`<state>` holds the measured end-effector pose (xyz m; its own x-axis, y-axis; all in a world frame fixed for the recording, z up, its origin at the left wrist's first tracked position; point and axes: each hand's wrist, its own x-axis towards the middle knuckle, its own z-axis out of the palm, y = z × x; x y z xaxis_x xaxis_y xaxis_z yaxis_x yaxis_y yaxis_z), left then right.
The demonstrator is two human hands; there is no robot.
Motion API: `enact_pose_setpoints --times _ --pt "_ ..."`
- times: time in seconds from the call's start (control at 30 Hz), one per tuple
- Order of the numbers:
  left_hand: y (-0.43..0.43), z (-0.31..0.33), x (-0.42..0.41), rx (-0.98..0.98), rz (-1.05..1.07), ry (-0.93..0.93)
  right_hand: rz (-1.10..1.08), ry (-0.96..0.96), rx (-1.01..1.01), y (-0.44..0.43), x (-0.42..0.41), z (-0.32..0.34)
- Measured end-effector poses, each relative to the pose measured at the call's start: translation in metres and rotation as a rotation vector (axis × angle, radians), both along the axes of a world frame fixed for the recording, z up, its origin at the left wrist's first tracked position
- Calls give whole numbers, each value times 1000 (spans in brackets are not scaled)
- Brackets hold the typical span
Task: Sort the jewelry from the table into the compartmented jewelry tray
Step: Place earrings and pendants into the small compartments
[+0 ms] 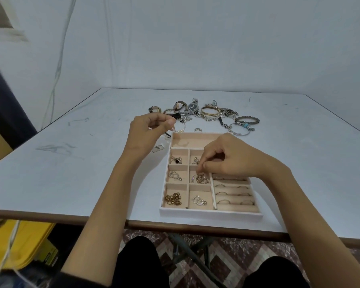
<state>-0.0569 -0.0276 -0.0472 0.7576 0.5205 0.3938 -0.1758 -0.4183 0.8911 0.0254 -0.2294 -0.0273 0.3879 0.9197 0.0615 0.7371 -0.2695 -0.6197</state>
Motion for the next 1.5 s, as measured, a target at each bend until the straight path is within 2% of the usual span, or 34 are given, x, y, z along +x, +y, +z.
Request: enact_pose_setpoints --times 0.33,0.73,0.83,0.97,1.03,1.23,1.4,1.5 --pt "0 -1 1 21 -2 4 31 -94 -50 -1 -2 1" --pt "0 0 1 56 -4 12 24 -111 13 3 -6 2" --pt "0 0 0 52 -6 20 -5 -55 127 1 -4 0" --pt "0 0 0 38 -8 16 -163 -10 394 -18 0 -4" --pt "1 0 -1 48 -24 26 -268 -31 433 -34 1 -14" --pt "-1 1 -1 107 -85 65 -556 -74 187 -82 -2 -40" --pt "-4 3 -2 123 -112 74 -534 -227 -197 -87 -12 -49" --pt "-10 9 -8 128 -154 57 -540 -258 -250 -84 -12 -48"
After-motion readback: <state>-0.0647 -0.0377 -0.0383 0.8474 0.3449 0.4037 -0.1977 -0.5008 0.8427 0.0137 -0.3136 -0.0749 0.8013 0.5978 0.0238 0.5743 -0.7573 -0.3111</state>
